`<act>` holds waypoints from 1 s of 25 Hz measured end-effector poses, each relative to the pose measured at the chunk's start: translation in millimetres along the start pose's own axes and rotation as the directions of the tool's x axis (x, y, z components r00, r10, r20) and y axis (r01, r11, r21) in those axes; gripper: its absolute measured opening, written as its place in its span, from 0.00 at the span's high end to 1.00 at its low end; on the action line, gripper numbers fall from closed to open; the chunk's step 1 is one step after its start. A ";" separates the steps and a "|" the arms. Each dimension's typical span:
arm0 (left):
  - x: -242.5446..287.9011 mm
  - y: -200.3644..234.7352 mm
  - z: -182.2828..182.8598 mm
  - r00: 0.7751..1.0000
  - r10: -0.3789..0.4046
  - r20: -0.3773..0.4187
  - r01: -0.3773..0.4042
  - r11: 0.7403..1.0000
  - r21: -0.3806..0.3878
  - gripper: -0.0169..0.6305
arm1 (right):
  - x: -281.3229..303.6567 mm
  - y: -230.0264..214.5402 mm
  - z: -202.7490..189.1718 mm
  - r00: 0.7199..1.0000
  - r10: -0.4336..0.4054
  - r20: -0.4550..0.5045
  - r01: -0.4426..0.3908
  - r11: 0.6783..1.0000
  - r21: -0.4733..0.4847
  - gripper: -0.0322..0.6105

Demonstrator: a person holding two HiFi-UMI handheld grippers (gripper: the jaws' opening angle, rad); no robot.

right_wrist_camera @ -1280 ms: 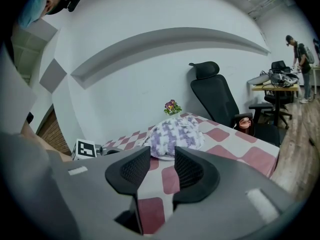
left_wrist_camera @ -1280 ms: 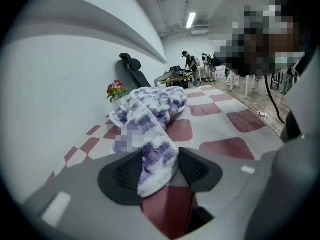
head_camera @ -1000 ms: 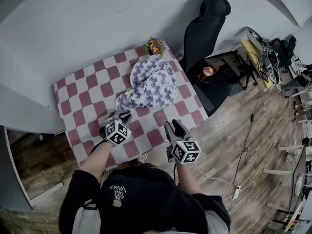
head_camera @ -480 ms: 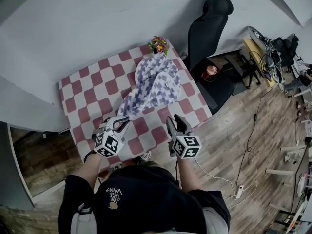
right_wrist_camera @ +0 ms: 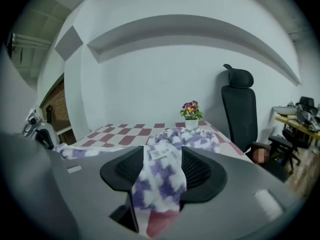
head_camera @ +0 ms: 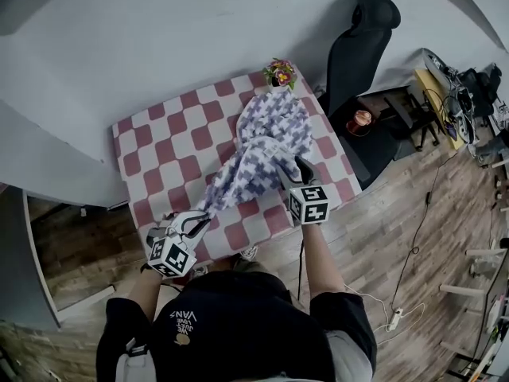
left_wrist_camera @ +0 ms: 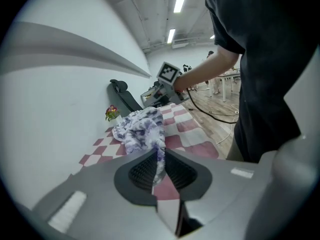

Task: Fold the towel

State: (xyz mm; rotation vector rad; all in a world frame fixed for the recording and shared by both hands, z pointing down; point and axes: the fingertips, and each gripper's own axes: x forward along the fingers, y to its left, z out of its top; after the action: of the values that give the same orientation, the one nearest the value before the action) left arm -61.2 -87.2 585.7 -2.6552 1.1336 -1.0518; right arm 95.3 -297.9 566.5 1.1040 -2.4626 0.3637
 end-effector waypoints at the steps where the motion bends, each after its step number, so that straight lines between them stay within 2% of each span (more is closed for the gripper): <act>1: -2.7 -2.8 -3.6 1.000 -0.006 -0.007 0.006 1.000 -0.009 0.90 | 11.9 -0.2 3.7 1.000 0.009 -0.016 -0.010 1.000 -0.028 0.59; 5: -13.5 -8.9 -13.4 0.999 -0.011 -0.033 0.010 1.000 -0.027 0.90 | 54.2 7.7 3.5 0.991 0.055 -0.125 -0.070 0.990 -0.123 0.55; 9: -23.3 -4.5 -17.3 0.999 0.007 -0.041 -0.009 0.999 -0.032 0.90 | 74.8 18.7 -19.8 0.961 0.110 -0.255 -0.151 0.977 -0.149 0.55; 10: -25.6 -1.7 -18.4 0.999 0.013 -0.041 -0.015 0.999 -0.032 0.90 | 74.2 22.3 -24.7 0.953 0.124 -0.276 -0.168 0.975 -0.142 0.57; 11: -28.1 1.5 -19.9 0.999 0.020 -0.042 -0.021 0.999 -0.033 0.90 | 71.2 26.4 -27.3 0.949 0.135 -0.283 -0.178 0.975 -0.132 0.66; 14: -38.3 12.9 -25.7 0.998 0.050 -0.044 -0.052 0.998 -0.042 0.90 | 53.4 38.1 -25.3 0.965 0.153 -0.213 -0.176 0.980 -0.094 0.90; 20: -67.9 38.6 -33.9 0.990 0.137 -0.029 -0.138 0.989 -0.049 0.90 | -18.1 70.3 -5.4 0.992 0.127 -0.002 -0.127 0.992 0.007 0.92; 25: -98.1 61.2 -28.6 0.978 0.206 0.028 -0.205 0.978 -0.035 0.90 | -89.8 95.5 5.8 0.988 0.050 0.143 -0.064 0.994 0.092 0.92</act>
State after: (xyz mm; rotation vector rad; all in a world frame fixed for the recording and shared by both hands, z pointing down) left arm -164.8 -61.3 533.0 -2.5004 1.3932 -0.9585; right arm 75.4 -179.8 512.7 1.1356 -2.6297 0.4406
